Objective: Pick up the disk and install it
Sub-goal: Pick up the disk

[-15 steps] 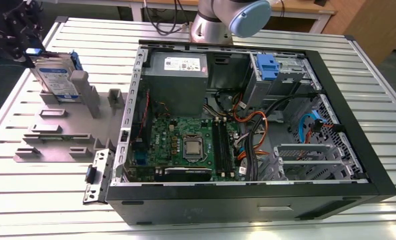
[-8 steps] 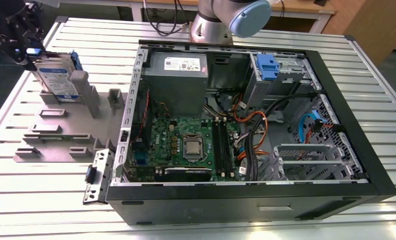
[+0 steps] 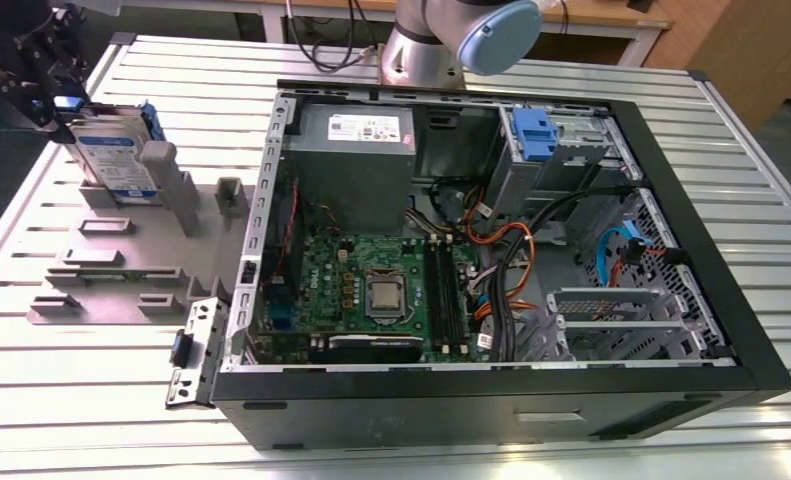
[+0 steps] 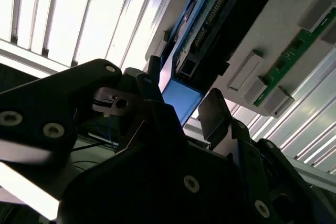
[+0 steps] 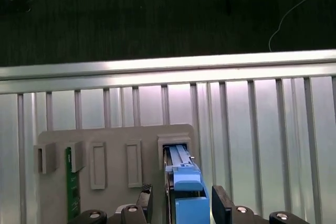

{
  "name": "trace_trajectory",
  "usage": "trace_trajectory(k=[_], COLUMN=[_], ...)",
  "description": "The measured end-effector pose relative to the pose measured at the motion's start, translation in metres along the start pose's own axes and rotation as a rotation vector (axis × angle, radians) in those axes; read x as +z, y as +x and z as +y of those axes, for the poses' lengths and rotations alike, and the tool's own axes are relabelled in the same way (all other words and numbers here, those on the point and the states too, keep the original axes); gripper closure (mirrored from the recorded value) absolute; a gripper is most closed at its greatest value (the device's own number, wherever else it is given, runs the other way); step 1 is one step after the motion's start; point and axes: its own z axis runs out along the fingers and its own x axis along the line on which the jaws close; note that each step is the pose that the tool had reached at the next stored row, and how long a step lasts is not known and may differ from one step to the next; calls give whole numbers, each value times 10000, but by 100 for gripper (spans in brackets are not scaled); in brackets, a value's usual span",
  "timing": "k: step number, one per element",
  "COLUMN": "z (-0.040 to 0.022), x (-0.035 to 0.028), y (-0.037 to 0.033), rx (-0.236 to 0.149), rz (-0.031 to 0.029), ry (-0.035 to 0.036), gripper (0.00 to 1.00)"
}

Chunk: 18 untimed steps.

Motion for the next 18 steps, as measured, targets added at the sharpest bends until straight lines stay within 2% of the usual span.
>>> trace_trajectory(k=[1, 6, 16, 17, 18], z=[3, 28, 34, 34, 34], x=[17, 75, 79, 80, 80], y=[-1, -3, -3, -7, -11], rx=[-140, -143, -145, -143, -143], rz=[-8, -55, -57, -58, -57], ry=[-4, 5, 12, 14, 13], gripper=[44, 44, 45, 52, 52])
